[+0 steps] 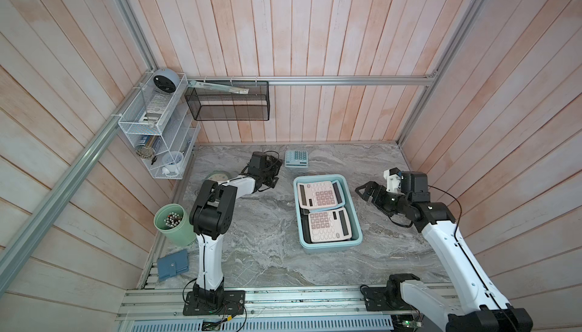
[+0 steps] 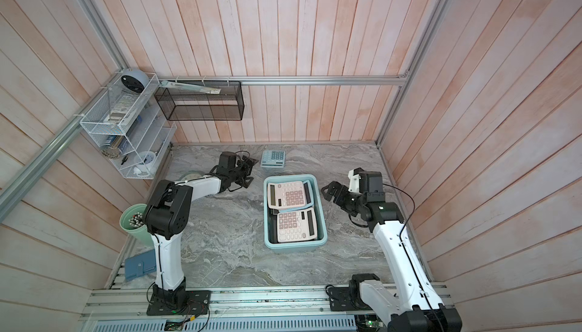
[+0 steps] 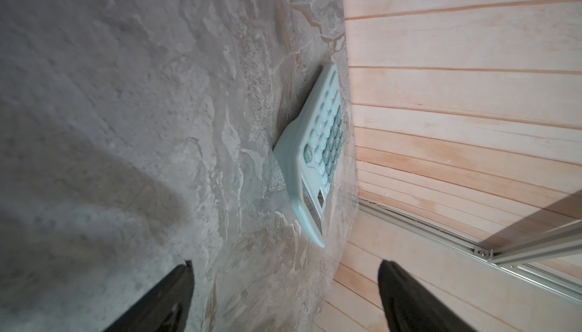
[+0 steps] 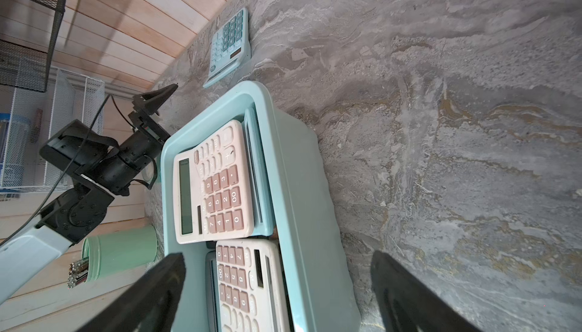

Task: Put the calculator in the storage box
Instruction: Place the calculator in the storage box, then pick up the calculator at the center of the board.

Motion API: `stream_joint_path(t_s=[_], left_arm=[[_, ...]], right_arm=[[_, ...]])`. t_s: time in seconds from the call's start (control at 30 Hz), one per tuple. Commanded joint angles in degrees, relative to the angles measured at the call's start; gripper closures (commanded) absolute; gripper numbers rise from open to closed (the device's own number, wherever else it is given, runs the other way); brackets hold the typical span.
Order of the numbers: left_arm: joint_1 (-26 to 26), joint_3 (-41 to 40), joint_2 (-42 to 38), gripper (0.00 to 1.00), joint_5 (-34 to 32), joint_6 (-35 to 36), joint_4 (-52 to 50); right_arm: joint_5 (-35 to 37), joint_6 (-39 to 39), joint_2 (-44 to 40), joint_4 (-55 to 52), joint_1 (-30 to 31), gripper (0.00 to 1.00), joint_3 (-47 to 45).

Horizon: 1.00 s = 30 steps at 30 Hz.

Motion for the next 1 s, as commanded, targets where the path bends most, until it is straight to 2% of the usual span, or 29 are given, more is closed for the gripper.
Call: stream_joint_path(t_s=[0.0,0.13,0.57,0.87,0.97], left_arm=[[-1.21,2.74,2.22,0.11,-1.76,-5.52,5.17],[-2.35,6.34,6.08,0.26,-2.16,-8.18,5.37],[-3.64,13.71,14.76,0.44,-3.39,-13.87,5.24],[-3.56,16.37,16.27,0.74,-3.99,-13.23,3.55],[-3.47,15.86,16.06,0.91,-4.03,-13.08,3.97]], right_arm=[[1.14,-0.14,0.04,-1.28,-0.27,0.02,0.6],[0.25,0.1,0.69,-0.6,-0.15,0.02,0.2],[-0.77,-0.84,1.99,-0.55,-0.27,0.02,0.76],[-1.23,-1.46,1.6,-0.64,-0.27,0.02,0.2],[-1.17,-1.63,1.85,-0.79,-0.27,0.02,0.1]])
